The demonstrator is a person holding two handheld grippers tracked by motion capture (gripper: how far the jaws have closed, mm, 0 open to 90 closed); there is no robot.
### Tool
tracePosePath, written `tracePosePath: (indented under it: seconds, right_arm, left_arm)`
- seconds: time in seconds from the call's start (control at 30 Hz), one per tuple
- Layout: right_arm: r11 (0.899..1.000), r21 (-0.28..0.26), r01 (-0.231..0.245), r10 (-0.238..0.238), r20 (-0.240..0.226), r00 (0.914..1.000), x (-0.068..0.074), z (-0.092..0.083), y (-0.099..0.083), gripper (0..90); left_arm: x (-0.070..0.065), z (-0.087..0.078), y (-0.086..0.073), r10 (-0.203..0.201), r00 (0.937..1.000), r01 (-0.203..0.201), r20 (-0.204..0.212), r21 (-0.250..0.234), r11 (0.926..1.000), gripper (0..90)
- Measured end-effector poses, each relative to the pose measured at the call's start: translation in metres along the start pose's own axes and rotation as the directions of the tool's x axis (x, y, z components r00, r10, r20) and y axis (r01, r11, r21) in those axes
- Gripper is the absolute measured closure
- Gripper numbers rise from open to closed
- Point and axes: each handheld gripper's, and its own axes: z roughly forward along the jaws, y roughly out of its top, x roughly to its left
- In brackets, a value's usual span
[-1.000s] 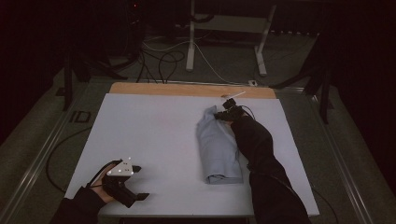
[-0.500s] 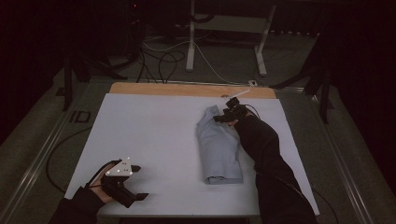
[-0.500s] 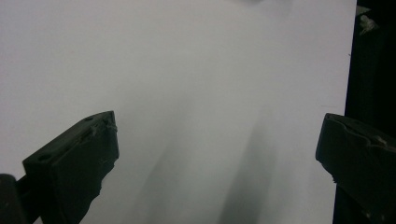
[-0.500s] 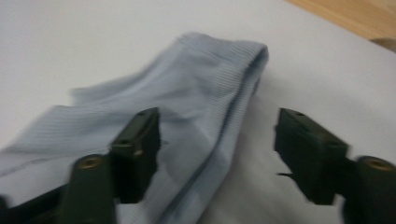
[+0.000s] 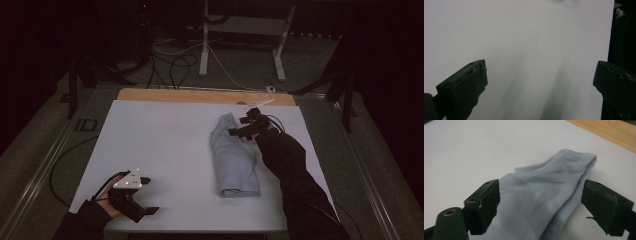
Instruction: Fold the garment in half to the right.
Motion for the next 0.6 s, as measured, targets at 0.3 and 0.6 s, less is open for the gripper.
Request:
tracePosePath:
  seconds: [0.3, 0.6]
  right_arm:
    - [0.999, -0.023, 0.046, -0.047, -0.045, 0.9978, 0.027, -0.018, 0.004, 15.6]
    - [0.993, -0.061, 0.105, -0.112, -0.133, 0.9847, 0.059, -0.032, 0.004, 15.5]
  left_arm:
    - [0.000, -0.001, 0.000, 0.004, 0.9999, -0.004, -0.012, 0.001, 1.0000, 0.4]
    - [-0.001, -0.002, 0.000, 0.004, 0.9999, -0.004, -0.015, -0.009, 0.9999, 0.4]
